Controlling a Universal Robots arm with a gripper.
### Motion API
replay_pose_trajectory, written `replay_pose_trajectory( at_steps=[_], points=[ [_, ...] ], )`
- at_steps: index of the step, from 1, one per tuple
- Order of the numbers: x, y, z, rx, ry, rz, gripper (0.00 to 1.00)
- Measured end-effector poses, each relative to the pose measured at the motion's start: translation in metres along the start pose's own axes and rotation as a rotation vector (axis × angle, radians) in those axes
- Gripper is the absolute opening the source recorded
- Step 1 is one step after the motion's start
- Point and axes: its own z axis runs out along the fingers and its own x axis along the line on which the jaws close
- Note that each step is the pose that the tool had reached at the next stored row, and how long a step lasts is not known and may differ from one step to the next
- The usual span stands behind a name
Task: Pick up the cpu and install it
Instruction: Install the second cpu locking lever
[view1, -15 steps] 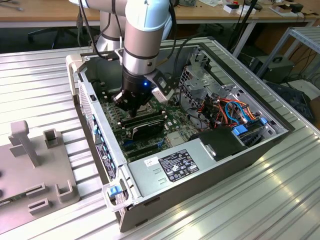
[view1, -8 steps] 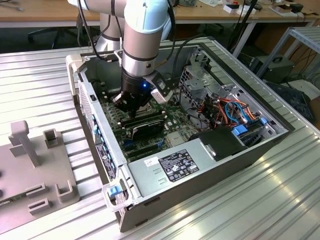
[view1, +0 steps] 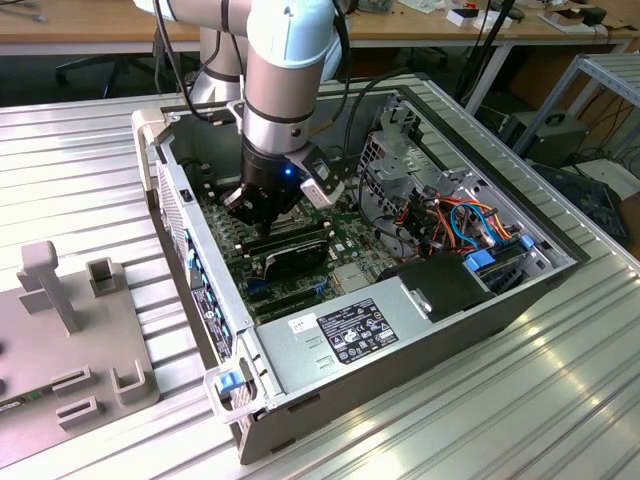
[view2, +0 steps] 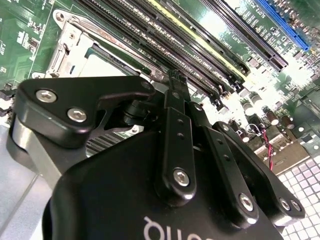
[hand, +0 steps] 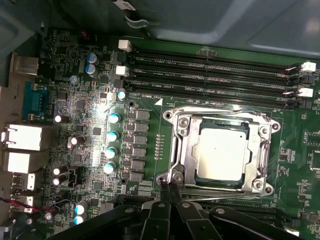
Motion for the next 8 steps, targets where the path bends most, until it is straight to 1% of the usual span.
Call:
replay_pose_trajectory(
  at_steps=[3, 8],
  points=[
    [0.0020, 0.0002, 0.0023, 0.0004, 0.0002, 0.000, 0.11],
    [0.0025, 0.0003, 0.0028, 0.0002, 0.0001, 0.000, 0.11]
  ],
)
